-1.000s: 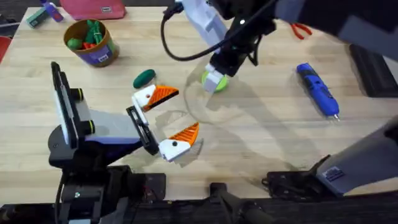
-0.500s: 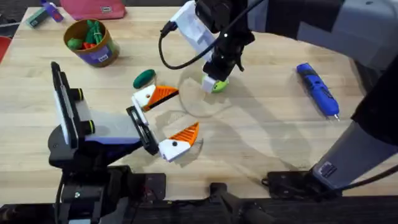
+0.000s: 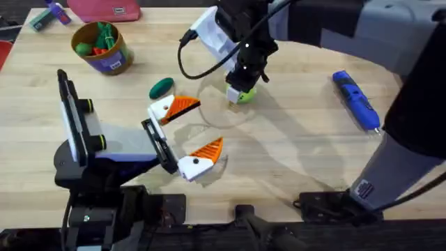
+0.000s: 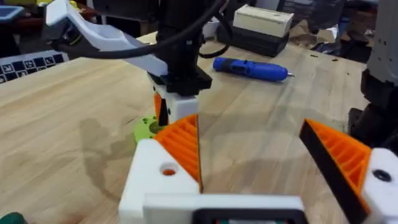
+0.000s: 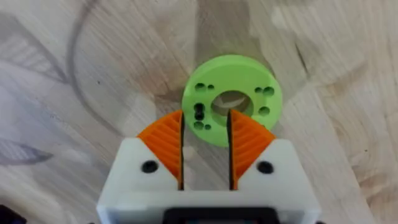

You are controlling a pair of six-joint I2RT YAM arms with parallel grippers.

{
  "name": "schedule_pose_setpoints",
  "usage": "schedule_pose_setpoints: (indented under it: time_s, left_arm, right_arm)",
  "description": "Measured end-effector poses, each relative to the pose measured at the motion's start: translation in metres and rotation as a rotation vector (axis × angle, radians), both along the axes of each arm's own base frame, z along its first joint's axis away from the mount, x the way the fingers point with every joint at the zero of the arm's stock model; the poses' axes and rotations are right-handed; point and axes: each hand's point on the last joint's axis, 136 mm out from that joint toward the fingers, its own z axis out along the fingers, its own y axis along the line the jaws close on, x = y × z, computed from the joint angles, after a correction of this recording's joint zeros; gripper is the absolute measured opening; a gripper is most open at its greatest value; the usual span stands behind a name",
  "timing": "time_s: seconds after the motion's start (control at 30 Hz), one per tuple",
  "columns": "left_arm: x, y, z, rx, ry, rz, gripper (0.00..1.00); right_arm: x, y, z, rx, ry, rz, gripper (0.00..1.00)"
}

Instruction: Pick up the gripper from the table and insert it into the empty holder that is missing its gripper. Then pick up a screw, insert it into the mounting hole, and use the screwdriver to tighten it. Finally, clean up the table by picking up the vegetable and placing it into the bucket.

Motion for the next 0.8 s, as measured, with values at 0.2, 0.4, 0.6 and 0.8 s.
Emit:
schedule_pose_setpoints:
  time_s: [0.2, 0.4, 0.6, 0.8]
  left_arm:
    - [0.0000, 0.0000, 0.0000, 0.000, 0.000, 0.000, 0.988]
    - [0.0000, 0.0000, 0.0000, 0.000, 0.000, 0.000, 0.988]
    - [0.0000, 0.0000, 0.0000, 0.000, 0.000, 0.000, 0.989]
    - [0.0000, 0.0000, -0.0001, 0.000, 0.000, 0.000, 0.988]
  right_arm:
    - [0.0007, 0.0039, 0.0003, 0.012, -0.006, -0.006, 0.317]
    - [0.0027, 0.0054, 0.0006, 0.019, -0.013, -0.014, 0.299]
    - [0.0025, 0.0055, 0.0002, 0.019, -0.011, -0.017, 0.278]
    - [0.0015, 0.0072, -0.0037, 0.016, -0.004, -0.012, 0.259]
